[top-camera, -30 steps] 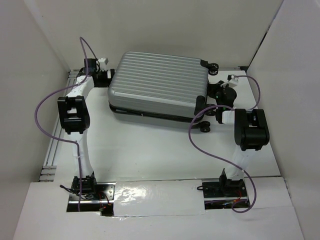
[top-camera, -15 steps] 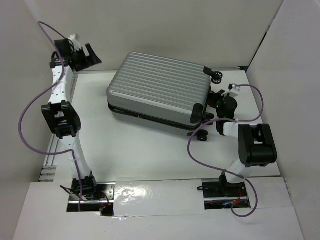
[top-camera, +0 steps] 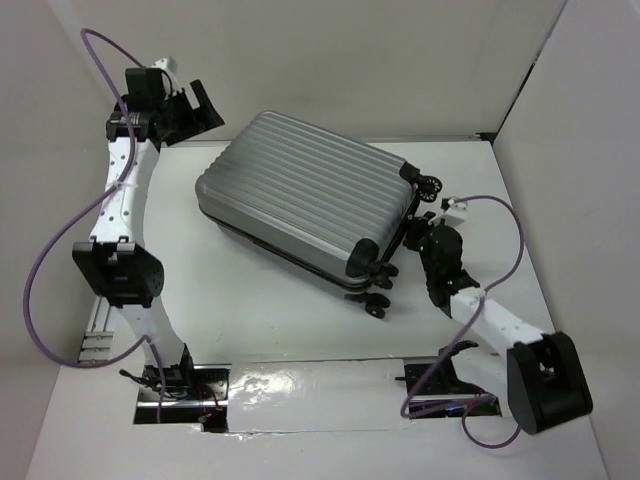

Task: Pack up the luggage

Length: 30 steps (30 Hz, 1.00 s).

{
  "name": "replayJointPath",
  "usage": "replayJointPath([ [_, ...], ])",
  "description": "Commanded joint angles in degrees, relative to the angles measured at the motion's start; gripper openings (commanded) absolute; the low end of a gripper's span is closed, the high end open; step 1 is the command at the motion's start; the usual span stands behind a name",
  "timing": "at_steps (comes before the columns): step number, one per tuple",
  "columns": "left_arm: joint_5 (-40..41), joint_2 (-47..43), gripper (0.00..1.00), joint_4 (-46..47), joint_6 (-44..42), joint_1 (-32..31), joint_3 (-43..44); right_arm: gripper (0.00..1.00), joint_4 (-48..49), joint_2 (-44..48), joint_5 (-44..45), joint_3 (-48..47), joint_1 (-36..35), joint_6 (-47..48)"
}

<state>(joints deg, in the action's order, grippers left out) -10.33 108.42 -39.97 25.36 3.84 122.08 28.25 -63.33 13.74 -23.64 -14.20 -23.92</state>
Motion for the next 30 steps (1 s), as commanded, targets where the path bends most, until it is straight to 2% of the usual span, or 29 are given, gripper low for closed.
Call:
replayJointPath([
  [1, 4.95, -11.72, 1.0, -3.01, 3.19, -3.46, -5.34, 0.0, -1.79, 9.68, -3.37, 2.54, -6.09, -2.7],
  [3, 10.66, -17.85, 1.0, -3.01, 4.52, -6.55, -11.85, 0.0, -4.42, 12.34, -4.24, 3.86, -9.78, -3.5],
  [8, 15.24, -29.39, 1.0, -3.54, 8.55, -16.04, -23.89, 0.0, -11.1, 18.15, -2.4, 4.57, -18.4, -2.45],
  [13, 17.79, -38.97, 1.0, -10.03, 13.38, -24.65, -34.18, 0.0, -14.36, 16.67, 3.83, 3.42, -22.62, -0.51],
  [14, 16.06, -41.6, 1.0, -11.44, 14.53, -26.49, -36.28, 0.0, -14.36, 16.05, 4.36, 2.9, -23.41, -0.51],
  [17, 13.06, -45.23, 1.0, -15.4, 17.25, -29.66, -38.94, 0.0, -14.98, 16.05, 4.37, 2.9, -24.83, -0.51],
  [19, 15.05, -48.2, 1.0, -17.24, 20.22, -33.08, -40.17, 0.0, -14.98, 16.05, 4.37, 2.9, -26.4, -0.51],
  [23, 20.52, -46.99, 1.0, -22.43, 25.08, -43.89, -38.77, 0.0, -20.32, 14.56, 7.52, 2.37, -30.18, -1.91],
  [24, 21.04, -45.68, 1.0, -22.44, 25.87, -48.35, -38.76, 0.0, -25.13, 13.94, 8.84, 1.67, -31.15, -2.87],
  [27, 22.54, -38.32, 1.0, -23.76, 25.88, -54.97, -33.33, 0.0, -34.55, 12.27, 14.99, 0.08, -34.75, -9.64],
  [28, 23.68, -36.28, 1.0, -24.89, 25.88, -58.99, -28.79, 0.0, -39.36, 10.96, 15.87, -0.61, -36.67, -11.22],
  [30, 28.59, -30.94, 1.0, -28.84, 27.27, -64.27, -24.02, 0.0, -42.48, 10.33, 18.16, -0.62, -38.79, -15.71],
])
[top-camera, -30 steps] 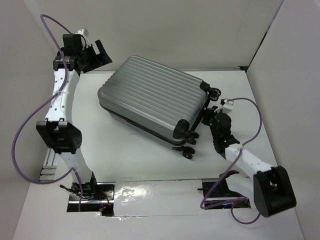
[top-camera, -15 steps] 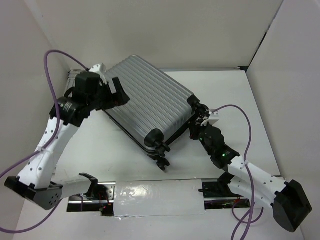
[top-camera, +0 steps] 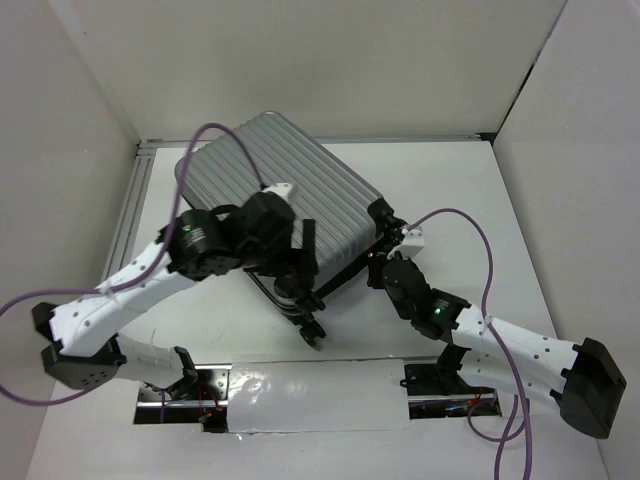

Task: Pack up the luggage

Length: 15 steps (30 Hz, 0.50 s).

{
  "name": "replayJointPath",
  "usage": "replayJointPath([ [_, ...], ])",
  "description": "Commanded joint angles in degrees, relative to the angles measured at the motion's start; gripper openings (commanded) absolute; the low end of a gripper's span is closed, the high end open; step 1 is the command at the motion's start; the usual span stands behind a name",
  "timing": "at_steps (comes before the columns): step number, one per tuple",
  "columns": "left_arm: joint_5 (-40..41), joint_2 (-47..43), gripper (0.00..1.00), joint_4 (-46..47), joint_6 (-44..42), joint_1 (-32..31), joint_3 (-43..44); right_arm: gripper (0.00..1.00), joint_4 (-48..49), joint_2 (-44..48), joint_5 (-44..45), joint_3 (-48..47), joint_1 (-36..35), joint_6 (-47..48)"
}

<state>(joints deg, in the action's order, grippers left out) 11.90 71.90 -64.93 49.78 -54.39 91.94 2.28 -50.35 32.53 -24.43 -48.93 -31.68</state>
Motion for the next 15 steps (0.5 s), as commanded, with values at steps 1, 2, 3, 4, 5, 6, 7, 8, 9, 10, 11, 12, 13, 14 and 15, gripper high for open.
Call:
replayJointPath([
  [1, 7.69, 7.19, 1.0, -5.55, 3.39, -7.12, 8.49, 0.0, -18.0, -3.35, 0.41, -0.53, -5.2, -9.0],
  [2, 8.31, 8.51, 1.0, -6.87, 4.0, -7.83, 12.35, 0.0, -21.67, -3.35, 3.56, -1.06, -7.65, -11.27],
  [3, 8.31, 9.57, 1.0, -8.62, 4.01, -8.36, 13.6, 0.0, -23.8, -3.35, 5.07, -2.28, -8.72, -12.6],
  [4, 8.31, 10.97, 1.0, -9.51, 4.71, -8.97, 14.49, 0.0, -27.56, -3.35, 5.61, -2.82, -9.69, -13.57],
  [5, 8.31, 10.98, 1.0, -10.3, 5.24, -8.98, 15.19, 0.01, -29.16, -3.35, 5.61, -2.82, -11.18, -14.19],
  [6, 9.01, 10.98, 1.0, -11.0, 6.63, -8.98, 15.2, 0.07, -29.18, -2.66, 3.7, -3.52, -11.97, -15.33],
  [7, 9.63, 10.98, 1.0, -13.01, 7.6, -8.98, 15.2, 0.38, -29.18, -1.43, 2.28, -4.05, -12.76, -13.95],
  [8, 10.24, 10.98, 1.0, -13.03, 8.22, -8.98, 15.2, 0.55, -30.74, -0.81, 2.79, -4.83, -14.16, -14.54],
  [9, 10.77, 9.85, 1.0, -13.03, 9.27, -8.98, 14.24, 0.63, -32.07, -0.2, 3.41, -7.19, -14.18, -14.55],
  [10, 10.77, 9.14, 1.0, -13.03, 9.81, -8.98, 13.71, 0.73, -32.86, 1.2, 3.41, -8.26, -14.96, -14.55],
  [11, 10.77, 8.01, 1.0, -13.03, 9.81, -8.98, 12.66, 0.75, -34.18, 1.91, 5.15, -9.23, -14.97, -13.77],
  [12, 11.47, 7.47, 1.0, -13.03, 10.51, -8.98, 12.04, 0.75, -34.19, 2.62, 5.78, -10.63, -14.97, -12.63],
  [13, 11.48, 6.94, 1.0, -13.03, 10.51, -8.98, 11.34, 0.75, -34.19, 4.01, 5.79, -11.17, -14.97, -11.05],
  [14, 11.48, 6.94, 1.0, -13.03, 11.04, -8.98, 10.03, 0.77, -34.19, 4.55, 5.79, -11.78, -14.97, -8.86],
  [15, 10.78, 6.16, 1.0, -13.03, 11.04, -8.98, 9.23, 0.77, -33.67, 4.56, 5.09, -12.31, -14.97, -6.92],
])
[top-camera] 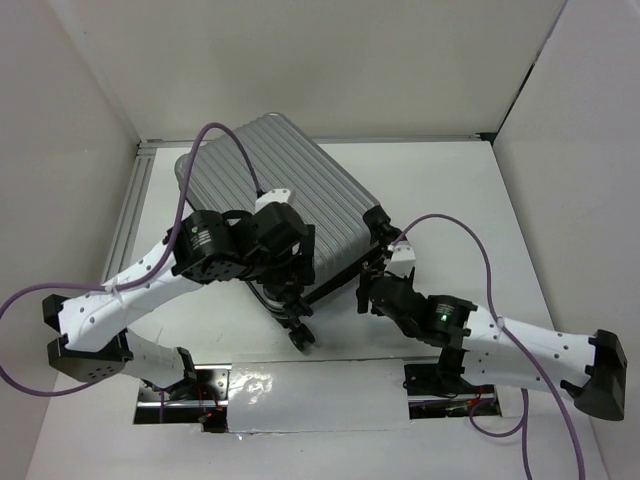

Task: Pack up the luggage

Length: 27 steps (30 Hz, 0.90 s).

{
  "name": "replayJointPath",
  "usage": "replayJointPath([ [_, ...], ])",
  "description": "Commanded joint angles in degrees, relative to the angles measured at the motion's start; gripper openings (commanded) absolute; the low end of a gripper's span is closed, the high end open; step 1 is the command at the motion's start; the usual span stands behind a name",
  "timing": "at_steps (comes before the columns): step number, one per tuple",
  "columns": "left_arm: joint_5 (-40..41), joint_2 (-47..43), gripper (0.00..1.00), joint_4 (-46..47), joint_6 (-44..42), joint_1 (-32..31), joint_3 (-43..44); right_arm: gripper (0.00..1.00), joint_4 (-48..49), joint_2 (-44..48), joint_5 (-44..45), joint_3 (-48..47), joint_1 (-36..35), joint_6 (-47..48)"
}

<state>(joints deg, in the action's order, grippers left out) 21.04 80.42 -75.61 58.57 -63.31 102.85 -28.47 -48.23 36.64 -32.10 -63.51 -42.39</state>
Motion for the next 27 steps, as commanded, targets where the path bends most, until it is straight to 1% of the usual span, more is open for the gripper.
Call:
replayJointPath([
  [1, 0.94, -2.38, 1.0, -2.34, 2.25, -0.06, -2.47, 0.78, -2.04, 3.13, -0.24, -5.25, -0.39, 6.07],
  [4, -2.31, -2.9, 1.0, -2.34, 2.78, -0.06, -6.25, 0.78, 2.09, 3.14, -4.81, -6.83, -0.39, 15.12],
  [5, -2.93, -3.43, 1.0, -2.34, 2.78, -0.06, -8.17, 0.78, 4.36, 2.44, -4.83, -6.84, -0.39, 16.1],
  [6, -3.54, -3.43, 1.0, -2.34, 3.83, -0.58, -8.97, 0.78, 5.95, 2.44, -5.35, -7.53, -0.39, 19.24],
  [10, -3.37, -7.82, 1.0, -2.34, 8.31, -0.59, -13.89, 0.78, 12.37, -1.16, -1.85, -8.16, -0.39, 22.52],
  [12, -2.58, -10.45, 1.0, -2.34, 11.02, -0.59, -17.57, 0.72, 13.61, -3.79, 2.7, -8.77, -0.39, 21.92],
  [13, -2.58, -11.16, 1.0, -2.34, 11.04, -0.59, -18.64, 0.67, 13.62, -4.76, 4.04, -9.29, -0.39, 20.43],
  [14, -2.58, -12.21, 1.0, -2.34, 11.91, -0.59, -20.13, 0.55, 11.61, -6.68, 5.01, -9.82, 1.35, 18.77],
  [17, -2.58, -13.7, 1.0, -2.34, 13.76, -0.59, -21.98, 0.57, 9.67, -10.47, 0.9, -9.83, 4.96, 14.63],
  [18, -2.58, -13.71, 1.0, -2.34, 13.77, -0.59, -22.51, 0.57, 8.27, -11.18, -1.64, -9.83, 7.32, 12.36],
  [20, -2.58, -13.71, 1.0, -2.34, 13.77, -0.59, -22.52, 0.57, 6.85, -11.71, -2.45, -8.69, 8.92, 9.62],
  [21, -2.06, -13.71, 1.0, -2.34, 13.77, -0.59, -23.12, 0.55, 5.98, -11.71, -3.24, -7.99, 10.06, 8.65],
  [22, -2.66, -13.71, 1.0, -0.78, 13.25, -0.59, -23.74, 0.53, 4.84, -11.71, -3.85, -6.59, 11.11, 5.77],
  [23, -2.67, -13.71, 1.0, -0.76, 13.24, -1.11, -23.75, 0.53, 4.83, -11.71, -3.86, -5.79, 11.12, 5.74],
  [24, -3.36, -13.71, 1.0, 0.72, 12.11, -1.12, -24.27, 0.49, 4.83, -10.84, -5.25, -4.39, 12.17, 5.74],
  [27, -4.16, -13.01, 1.0, 2.05, 10.87, -1.81, -24.27, 0.47, 4.12, -8.12, -6.32, -3.59, 12.79, 6.71],
])
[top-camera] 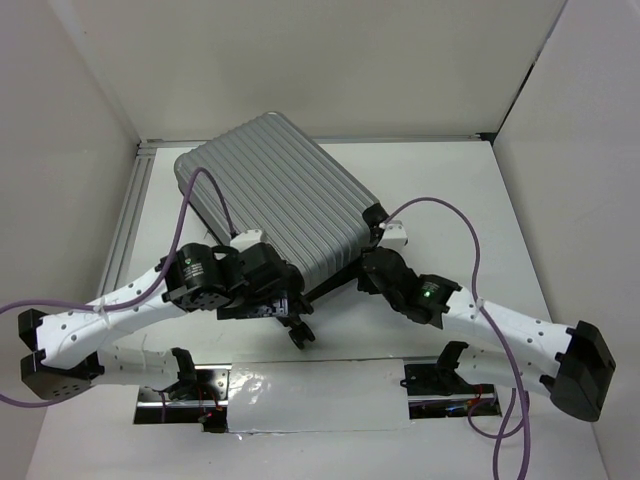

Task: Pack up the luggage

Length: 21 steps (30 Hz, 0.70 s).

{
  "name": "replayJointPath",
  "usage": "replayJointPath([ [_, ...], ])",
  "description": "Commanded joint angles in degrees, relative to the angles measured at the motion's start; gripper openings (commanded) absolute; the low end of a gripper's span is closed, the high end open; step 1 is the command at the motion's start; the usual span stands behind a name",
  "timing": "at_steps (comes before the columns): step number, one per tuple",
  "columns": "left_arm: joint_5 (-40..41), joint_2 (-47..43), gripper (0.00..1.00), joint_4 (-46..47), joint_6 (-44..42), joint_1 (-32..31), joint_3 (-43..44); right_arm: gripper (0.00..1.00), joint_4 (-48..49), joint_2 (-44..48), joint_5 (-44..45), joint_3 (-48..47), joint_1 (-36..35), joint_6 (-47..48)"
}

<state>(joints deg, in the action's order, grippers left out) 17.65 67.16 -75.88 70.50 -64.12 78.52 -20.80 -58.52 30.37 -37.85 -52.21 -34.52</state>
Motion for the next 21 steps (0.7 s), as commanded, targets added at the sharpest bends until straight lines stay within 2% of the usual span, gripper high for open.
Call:
replayJointPath([
  [1, -0.77, 1.04, 1.0, 2.92, -1.76, -1.01, 1.01, 0.47, -2.85, 3.05, -0.05, 2.77, 1.49, -0.2],
  [7, 0.28, 3.41, 1.0, -0.5, 2.97, -2.68, 5.5, 0.5, 1.81, 10.18, -4.35, 3.3, 1.49, 8.14],
  [10, 0.28, 5.26, 1.0, -0.5, 4.56, -4.69, 7.16, 0.52, 1.81, 10.89, -3.75, 2.78, 1.49, 8.68],
  [13, 4.23, 7.55, 1.0, -1.2, 9.21, -6.2, 9.8, 0.52, 1.81, 10.89, -3.74, 2.25, 1.49, 8.68],
  [16, 5.29, 8.6, 1.0, -0.15, 12.55, -6.2, 10.34, 0.58, 1.81, 10.89, -3.74, 2.25, 1.49, 8.68],
  [17, 5.29, 9.13, 1.0, -0.85, 14.56, -6.2, 10.34, 0.63, 1.81, 10.89, -3.74, 2.25, 1.49, 7.64],
  [19, 5.81, 10.28, 1.0, -2.17, 17.56, -6.2, 10.86, 0.64, 1.29, 12.1, -4.26, 2.25, 1.49, 7.63],
  [21, 5.82, 10.28, 1.0, -2.17, 21.69, -6.2, 9.02, 0.7, 1.89, 13.25, -6.02, 3.39, 1.49, 7.63],
])
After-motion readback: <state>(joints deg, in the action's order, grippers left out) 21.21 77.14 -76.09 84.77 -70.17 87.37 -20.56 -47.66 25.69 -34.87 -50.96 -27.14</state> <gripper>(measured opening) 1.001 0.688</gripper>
